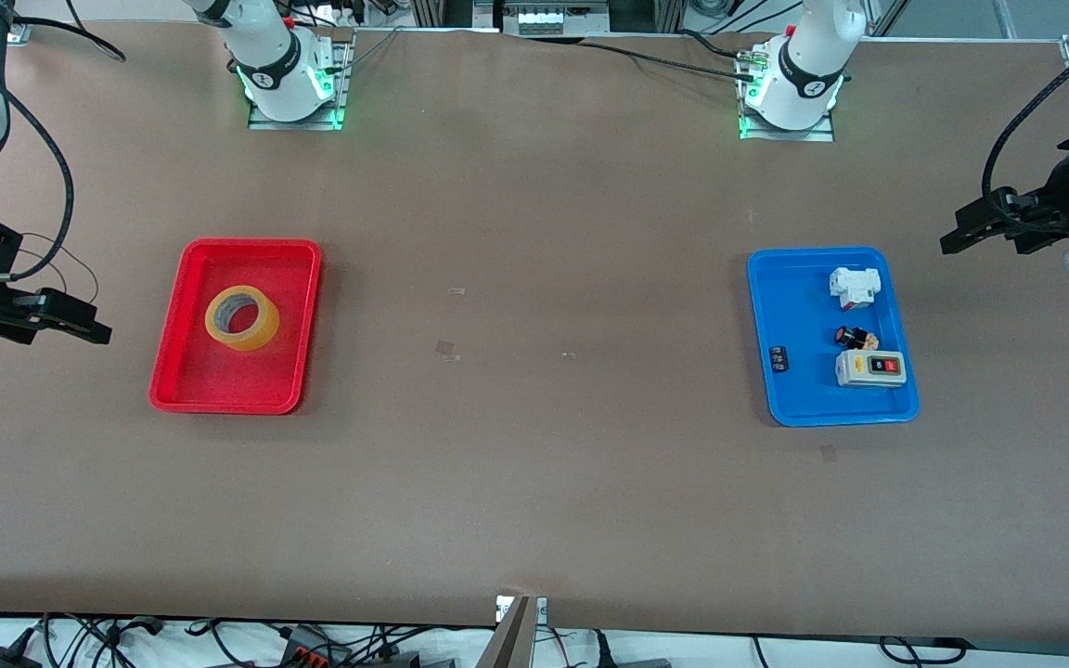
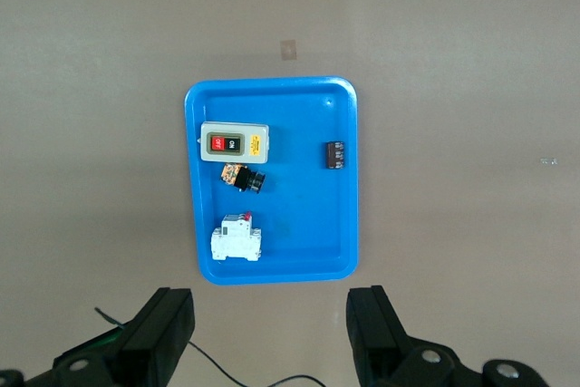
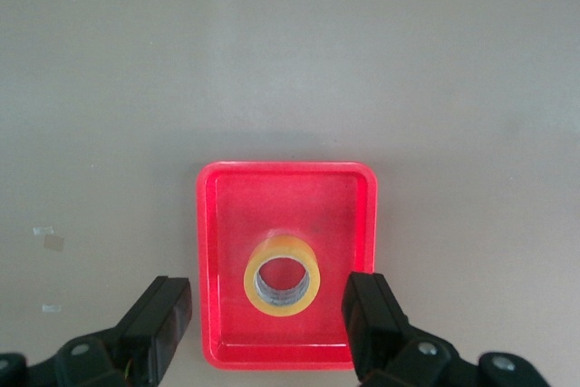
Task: Place and move tape with both arms
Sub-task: 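Open the right gripper and raise it away from the tape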
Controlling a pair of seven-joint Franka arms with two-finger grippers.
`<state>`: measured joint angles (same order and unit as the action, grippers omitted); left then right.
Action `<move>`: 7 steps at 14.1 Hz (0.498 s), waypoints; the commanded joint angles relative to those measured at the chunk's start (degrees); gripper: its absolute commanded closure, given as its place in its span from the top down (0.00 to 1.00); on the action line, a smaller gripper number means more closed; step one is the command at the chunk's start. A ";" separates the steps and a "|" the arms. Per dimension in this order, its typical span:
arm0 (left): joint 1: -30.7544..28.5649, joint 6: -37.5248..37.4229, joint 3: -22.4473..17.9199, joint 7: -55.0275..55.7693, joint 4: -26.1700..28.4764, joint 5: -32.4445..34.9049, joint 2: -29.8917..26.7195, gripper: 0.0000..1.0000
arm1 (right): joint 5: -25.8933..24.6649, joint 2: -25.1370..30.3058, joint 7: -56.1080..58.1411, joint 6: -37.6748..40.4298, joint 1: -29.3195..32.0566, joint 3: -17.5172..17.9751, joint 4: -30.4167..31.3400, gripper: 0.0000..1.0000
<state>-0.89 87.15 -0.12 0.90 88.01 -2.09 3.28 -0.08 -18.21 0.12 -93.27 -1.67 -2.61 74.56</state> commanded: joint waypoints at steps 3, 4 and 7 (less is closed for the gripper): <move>0.01 -1.28 0.12 0.34 -0.82 0.06 -0.64 1.00 | 0.43 11.51 3.91 -5.44 0.17 -0.11 16.48 1.00; 0.01 -1.29 0.12 0.33 -0.82 0.15 -0.64 1.00 | 0.43 12.92 4.10 -5.35 0.17 -0.11 18.24 1.00; 0.01 -1.29 0.21 0.42 -0.82 0.06 -0.64 1.00 | 0.96 17.05 3.93 -7.70 0.35 -0.20 24.74 1.00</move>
<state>-0.88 86.91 -0.10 0.90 87.94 -2.09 2.99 -0.08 -6.03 2.65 -97.46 -1.64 -2.70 92.30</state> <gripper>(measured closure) 0.000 0.000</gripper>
